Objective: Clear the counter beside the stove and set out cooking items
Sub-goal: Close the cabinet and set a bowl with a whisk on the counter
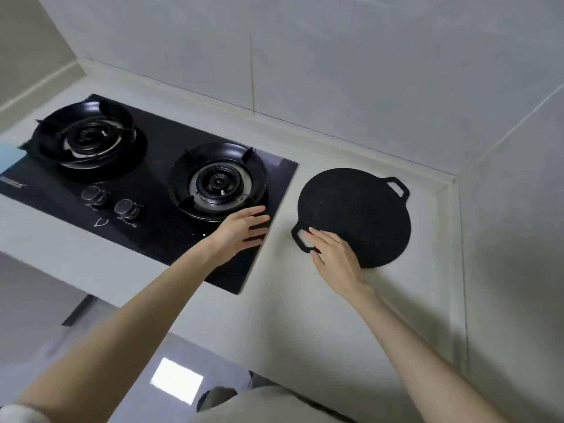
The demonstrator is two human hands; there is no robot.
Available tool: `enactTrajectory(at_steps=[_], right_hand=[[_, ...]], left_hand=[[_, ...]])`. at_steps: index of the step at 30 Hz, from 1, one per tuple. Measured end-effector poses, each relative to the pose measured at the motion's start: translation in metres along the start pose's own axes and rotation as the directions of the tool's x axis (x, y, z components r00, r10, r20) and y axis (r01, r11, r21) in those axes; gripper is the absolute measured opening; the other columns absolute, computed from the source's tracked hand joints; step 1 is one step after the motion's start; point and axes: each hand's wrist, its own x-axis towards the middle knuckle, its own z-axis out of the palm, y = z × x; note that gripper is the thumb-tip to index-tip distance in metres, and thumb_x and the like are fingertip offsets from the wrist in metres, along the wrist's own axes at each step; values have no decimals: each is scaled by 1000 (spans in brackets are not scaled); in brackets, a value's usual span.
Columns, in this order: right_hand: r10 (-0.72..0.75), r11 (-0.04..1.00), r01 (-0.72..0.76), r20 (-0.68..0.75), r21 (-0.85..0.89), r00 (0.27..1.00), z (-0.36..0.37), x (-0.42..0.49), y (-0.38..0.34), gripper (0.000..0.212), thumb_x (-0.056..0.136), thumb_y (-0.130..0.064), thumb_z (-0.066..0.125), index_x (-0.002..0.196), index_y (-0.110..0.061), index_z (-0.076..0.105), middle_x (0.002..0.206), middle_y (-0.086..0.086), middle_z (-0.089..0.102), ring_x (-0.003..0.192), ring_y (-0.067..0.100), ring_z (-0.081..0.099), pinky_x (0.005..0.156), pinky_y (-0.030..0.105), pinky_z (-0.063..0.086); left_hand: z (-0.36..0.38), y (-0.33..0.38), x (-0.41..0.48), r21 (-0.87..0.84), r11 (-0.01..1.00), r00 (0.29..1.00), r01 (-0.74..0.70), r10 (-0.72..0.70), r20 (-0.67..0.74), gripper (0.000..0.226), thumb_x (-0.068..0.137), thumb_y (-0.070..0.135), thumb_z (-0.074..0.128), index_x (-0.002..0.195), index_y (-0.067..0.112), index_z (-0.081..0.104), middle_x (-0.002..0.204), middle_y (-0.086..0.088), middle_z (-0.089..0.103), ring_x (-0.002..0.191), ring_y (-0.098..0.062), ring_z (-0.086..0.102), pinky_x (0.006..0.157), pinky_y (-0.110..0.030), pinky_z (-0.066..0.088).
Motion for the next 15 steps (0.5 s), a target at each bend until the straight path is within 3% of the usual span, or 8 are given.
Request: enactTrajectory(at_steps=[8,11,15], right_hand=[[-188,979,182,54,89,981,16,15,-129,48,92,-9,55,139,-21,50,142,-6,50,129,14,46,107,25,33],[-275,958,265,87,113,957,38,9,-196,48,92,-10,57,138,-22,51,142,-6,50,128,15,46,107,30,37],[-325,945,312,169,101,930,65,0,-275,48,94,-13,52,141,-24,48,146,-8,46,131,14,42,105,25,30]], left_hand=[[-114,-13,-113,-64,985,971,-161,147,-186,34,99,13,48,131,24,54,128,1,61,117,-22,58,102,-42,46],[-175,-33,-169,-94,975,946,-201,169,-277,32,98,16,52,128,25,56,126,2,63,115,-21,60,99,-39,48],[-241,-58,-237,-134,965,913,-225,161,-376,32,96,19,56,127,23,56,127,1,63,114,-21,61,100,-39,48]])
